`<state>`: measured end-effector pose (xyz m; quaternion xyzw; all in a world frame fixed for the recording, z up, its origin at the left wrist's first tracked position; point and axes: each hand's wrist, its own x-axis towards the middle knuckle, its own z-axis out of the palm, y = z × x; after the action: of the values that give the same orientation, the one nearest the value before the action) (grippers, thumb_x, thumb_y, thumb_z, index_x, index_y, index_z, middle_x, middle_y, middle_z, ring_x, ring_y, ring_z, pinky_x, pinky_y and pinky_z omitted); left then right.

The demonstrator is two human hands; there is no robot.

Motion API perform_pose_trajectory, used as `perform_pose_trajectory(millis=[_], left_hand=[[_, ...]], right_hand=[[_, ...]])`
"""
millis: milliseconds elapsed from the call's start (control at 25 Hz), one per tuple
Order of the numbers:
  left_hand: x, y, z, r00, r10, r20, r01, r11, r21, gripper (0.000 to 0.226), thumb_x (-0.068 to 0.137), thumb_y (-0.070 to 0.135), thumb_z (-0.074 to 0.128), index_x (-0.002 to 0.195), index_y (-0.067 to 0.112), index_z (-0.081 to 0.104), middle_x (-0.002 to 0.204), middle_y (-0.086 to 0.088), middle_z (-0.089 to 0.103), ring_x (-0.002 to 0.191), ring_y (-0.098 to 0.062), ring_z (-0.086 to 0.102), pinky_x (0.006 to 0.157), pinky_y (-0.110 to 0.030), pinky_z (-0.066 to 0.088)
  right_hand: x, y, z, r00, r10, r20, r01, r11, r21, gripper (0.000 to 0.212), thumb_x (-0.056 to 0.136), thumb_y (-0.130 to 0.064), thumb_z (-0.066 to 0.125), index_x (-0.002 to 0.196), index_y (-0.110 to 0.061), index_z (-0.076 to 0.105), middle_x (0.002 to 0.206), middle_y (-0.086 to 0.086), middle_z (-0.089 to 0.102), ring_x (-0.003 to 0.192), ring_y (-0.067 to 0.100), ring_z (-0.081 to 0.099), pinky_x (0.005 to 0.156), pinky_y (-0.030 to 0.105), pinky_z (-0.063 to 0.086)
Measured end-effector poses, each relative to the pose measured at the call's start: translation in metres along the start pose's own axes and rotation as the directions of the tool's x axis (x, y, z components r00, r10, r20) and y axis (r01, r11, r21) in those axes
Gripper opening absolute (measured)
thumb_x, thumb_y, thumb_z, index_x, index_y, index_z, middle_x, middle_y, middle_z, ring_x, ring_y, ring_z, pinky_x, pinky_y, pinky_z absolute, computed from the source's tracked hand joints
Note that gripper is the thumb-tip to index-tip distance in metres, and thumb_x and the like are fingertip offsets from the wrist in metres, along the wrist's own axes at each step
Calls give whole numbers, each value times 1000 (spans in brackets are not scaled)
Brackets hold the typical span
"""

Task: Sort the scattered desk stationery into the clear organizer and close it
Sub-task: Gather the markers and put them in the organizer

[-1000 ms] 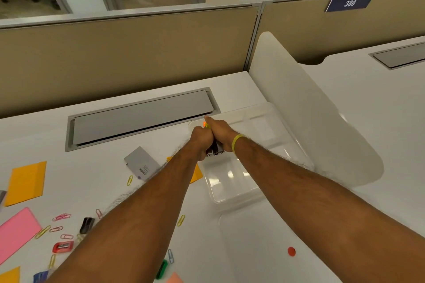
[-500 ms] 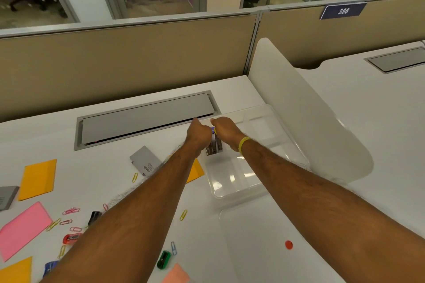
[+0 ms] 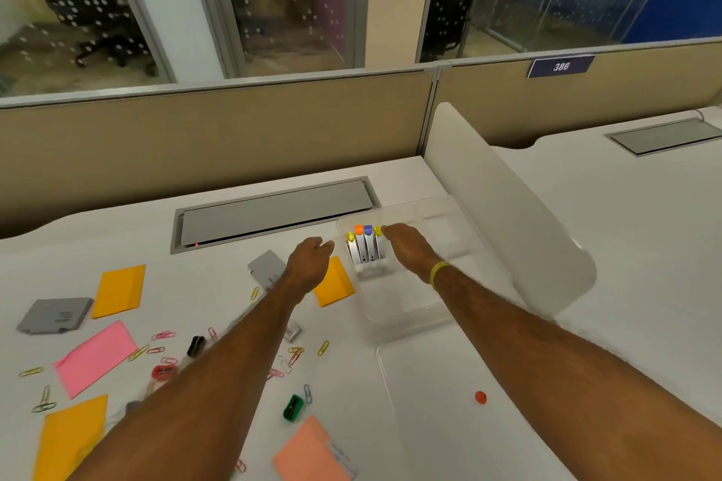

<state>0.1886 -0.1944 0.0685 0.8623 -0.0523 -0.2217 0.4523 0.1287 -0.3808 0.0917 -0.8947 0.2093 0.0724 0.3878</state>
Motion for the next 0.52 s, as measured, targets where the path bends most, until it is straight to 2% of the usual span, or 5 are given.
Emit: perform_pose_trajectory(millis=[120, 200, 360, 520], left_hand=[[-30, -11, -5, 999, 22, 28, -25, 995, 102, 62, 98, 51, 37, 139, 5, 42, 146, -15, 43, 132, -33, 41, 110, -47, 31], [-51, -17, -6, 999, 34, 35, -39, 986, 162, 67, 96, 57, 36, 146, 13, 35, 151, -9, 38, 137, -29, 37, 111, -43, 27], [-95, -37, -6, 995, 95, 15, -96, 970, 224, 75, 91, 63, 40, 149, 16, 30, 154, -10, 33, 140, -29, 33, 112, -45, 28], [-130, -70, -14, 986, 165, -10, -143, 882, 449, 87, 85, 73, 33, 151, 18, 22, 158, -5, 26, 143, -25, 27, 114, -49, 27]], right_hand=[[-29, 0, 18, 995, -103, -14, 104, 994, 33, 36, 103, -24, 37, 125, -2, 54, 130, 18, 55, 121, 34, 50, 100, 38, 38], [-43, 2, 35, 993, -118, -20, 118, 992, 42, 41, 99, -33, 46, 133, -10, 50, 136, 11, 54, 124, 30, 51, 101, 35, 39], [-75, 6, 66, 971, -234, 37, 236, 969, -75, 63, 93, -38, 58, 147, -18, 33, 152, 4, 37, 140, 22, 34, 115, 36, 28], [-103, 11, 96, 940, -335, 71, 342, 908, -242, 78, 90, -46, 60, 152, -23, 19, 161, 5, 17, 148, 23, 15, 120, 40, 18]])
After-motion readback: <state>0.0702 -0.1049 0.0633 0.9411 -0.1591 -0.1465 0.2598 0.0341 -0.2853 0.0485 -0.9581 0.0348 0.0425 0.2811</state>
